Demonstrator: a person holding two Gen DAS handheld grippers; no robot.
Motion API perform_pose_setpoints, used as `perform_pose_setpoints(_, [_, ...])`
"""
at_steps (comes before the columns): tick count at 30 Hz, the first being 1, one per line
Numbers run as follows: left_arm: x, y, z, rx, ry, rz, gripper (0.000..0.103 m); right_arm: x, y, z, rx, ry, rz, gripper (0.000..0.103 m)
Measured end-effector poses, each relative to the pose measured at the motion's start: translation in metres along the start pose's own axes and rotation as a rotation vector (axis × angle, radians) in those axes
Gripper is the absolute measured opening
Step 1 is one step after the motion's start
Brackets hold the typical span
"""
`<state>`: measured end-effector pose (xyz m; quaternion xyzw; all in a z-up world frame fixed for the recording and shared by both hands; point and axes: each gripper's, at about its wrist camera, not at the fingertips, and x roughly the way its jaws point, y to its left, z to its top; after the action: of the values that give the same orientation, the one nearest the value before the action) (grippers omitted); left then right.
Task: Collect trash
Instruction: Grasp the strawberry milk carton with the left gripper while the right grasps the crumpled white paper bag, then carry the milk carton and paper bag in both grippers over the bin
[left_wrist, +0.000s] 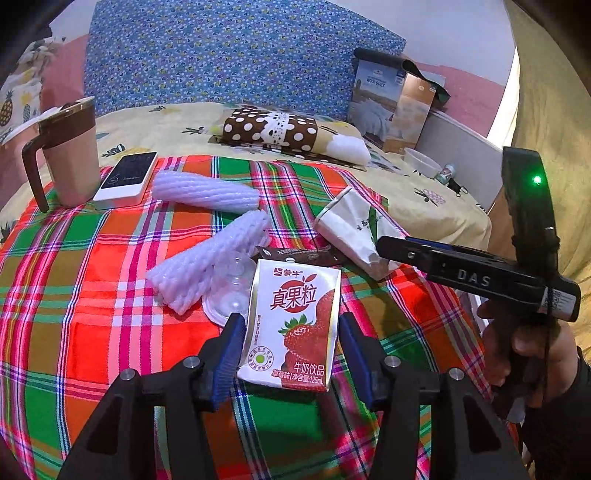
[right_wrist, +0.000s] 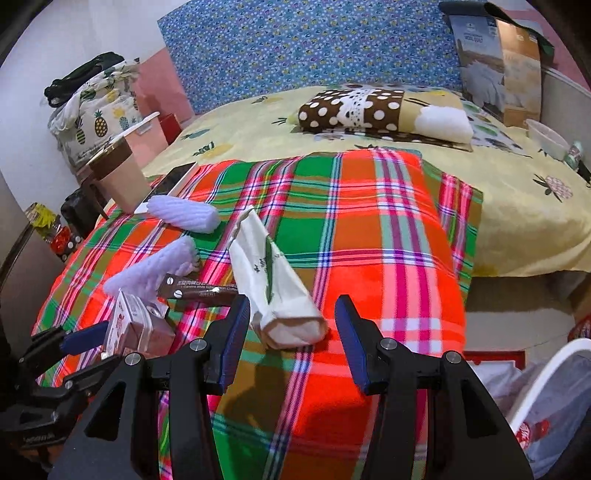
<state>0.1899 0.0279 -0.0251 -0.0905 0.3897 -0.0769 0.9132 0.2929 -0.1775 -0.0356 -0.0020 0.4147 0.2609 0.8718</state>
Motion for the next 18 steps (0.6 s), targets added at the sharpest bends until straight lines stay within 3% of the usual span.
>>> perform_pose_setpoints(2, [0.001, -0.001, 0.000, 0.004, -0.001, 0.003, 0.053, 0.002, 0.002, 0.000, -0.009, 0.005, -0.004, 0.038])
perform_pose_setpoints(18, [-0.014, -0.014, -0.011, 0.013, -0.007, 0.005, 0.053, -0.052, 0.009, -0.028, 0.016, -0.062, -0.033, 0.037])
